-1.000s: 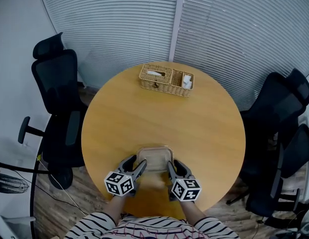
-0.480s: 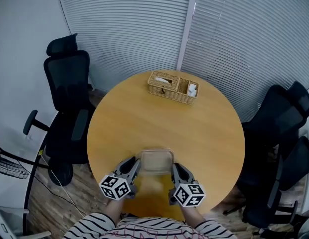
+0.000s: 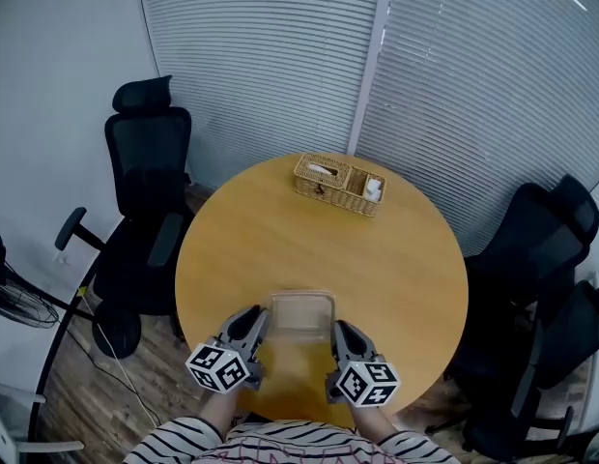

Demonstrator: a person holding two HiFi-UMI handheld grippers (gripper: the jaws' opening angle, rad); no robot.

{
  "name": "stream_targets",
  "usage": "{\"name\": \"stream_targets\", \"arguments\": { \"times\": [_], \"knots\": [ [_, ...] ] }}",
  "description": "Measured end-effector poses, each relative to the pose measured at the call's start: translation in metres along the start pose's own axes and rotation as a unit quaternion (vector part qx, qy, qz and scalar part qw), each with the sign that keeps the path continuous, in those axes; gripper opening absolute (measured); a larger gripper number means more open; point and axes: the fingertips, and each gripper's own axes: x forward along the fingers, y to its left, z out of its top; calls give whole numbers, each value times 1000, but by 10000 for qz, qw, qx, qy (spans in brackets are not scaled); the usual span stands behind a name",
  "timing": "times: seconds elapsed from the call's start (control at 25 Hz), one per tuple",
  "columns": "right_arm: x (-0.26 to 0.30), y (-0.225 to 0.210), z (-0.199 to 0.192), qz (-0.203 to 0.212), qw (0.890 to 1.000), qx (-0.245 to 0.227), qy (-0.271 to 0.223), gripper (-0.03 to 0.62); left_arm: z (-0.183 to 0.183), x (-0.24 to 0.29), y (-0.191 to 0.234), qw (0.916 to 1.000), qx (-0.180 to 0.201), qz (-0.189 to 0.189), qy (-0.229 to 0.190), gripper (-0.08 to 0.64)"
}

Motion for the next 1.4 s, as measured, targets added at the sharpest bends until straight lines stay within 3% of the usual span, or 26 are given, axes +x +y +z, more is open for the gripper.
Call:
{"name": "stream_targets", "arguments": {
  "times": [0.48,0.96,1.4],
  "knots": [
    [-47,28,12,565,9981,-234,-91,41,14,-53,-45,9980,103,215,-589,74],
    [-82,48,5,1054,9935,-418,63,41,8,-101,-76,9952,120,447,-866,74],
    [-104,48,-4,1258,9903,-540,230,40,-3,-126,-101,9924,98,610,-1061,69]
  ]
}}
